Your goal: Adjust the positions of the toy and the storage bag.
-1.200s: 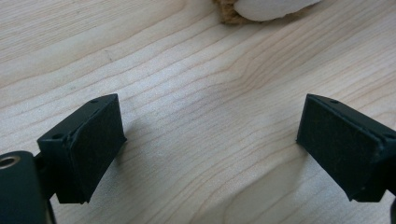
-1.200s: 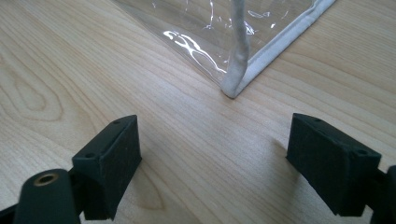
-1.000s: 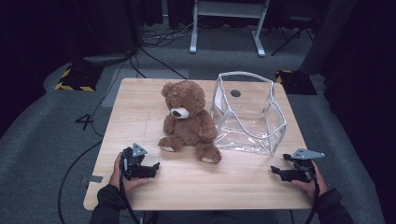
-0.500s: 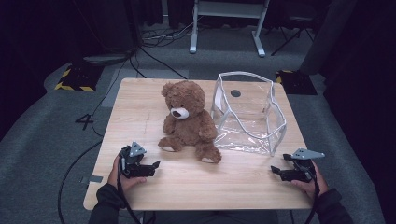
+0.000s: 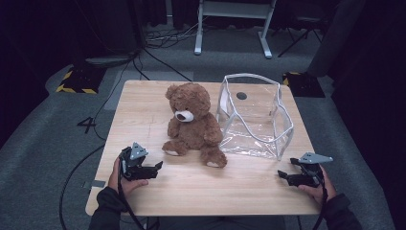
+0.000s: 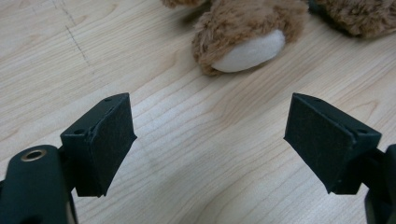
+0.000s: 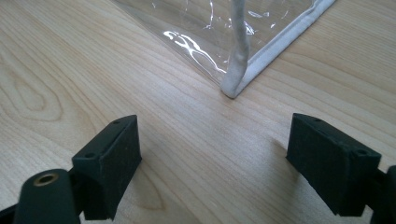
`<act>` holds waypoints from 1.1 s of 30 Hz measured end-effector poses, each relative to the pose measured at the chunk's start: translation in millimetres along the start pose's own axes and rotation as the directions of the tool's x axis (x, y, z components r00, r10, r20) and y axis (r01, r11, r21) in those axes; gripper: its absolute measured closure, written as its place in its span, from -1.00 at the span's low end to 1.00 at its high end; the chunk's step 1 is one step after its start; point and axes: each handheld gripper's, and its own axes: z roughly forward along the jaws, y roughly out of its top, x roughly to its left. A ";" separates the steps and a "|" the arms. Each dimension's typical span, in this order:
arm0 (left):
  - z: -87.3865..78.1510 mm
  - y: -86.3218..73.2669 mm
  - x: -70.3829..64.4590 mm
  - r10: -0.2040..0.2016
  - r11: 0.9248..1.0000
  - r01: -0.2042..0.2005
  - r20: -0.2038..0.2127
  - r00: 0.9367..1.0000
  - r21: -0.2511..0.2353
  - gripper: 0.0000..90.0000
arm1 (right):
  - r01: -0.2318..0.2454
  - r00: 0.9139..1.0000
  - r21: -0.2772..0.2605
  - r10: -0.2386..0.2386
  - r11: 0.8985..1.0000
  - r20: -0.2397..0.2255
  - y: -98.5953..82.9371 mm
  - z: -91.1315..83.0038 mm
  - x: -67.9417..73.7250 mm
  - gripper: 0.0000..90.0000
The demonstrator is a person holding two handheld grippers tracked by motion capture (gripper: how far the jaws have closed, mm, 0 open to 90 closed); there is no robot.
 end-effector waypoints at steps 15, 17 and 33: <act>-4.7 16.0 1.0 0.032 0.999 -0.032 -0.029 0.999 -0.018 -0.64 | 0.000 1.000 0.001 0.000 1.000 0.000 0.0 0.0 0.0 -0.62; -5.2 20.0 1.6 0.035 0.999 -0.036 -0.032 0.999 -0.022 -0.65 | 0.000 1.000 0.001 0.000 1.000 0.001 0.0 0.0 0.0 -0.62; 6.5 60.4 -2.6 0.091 0.994 -0.092 -0.026 0.995 -0.053 -0.65 | 0.000 1.000 0.000 0.000 1.000 0.001 0.0 0.0 0.0 -0.62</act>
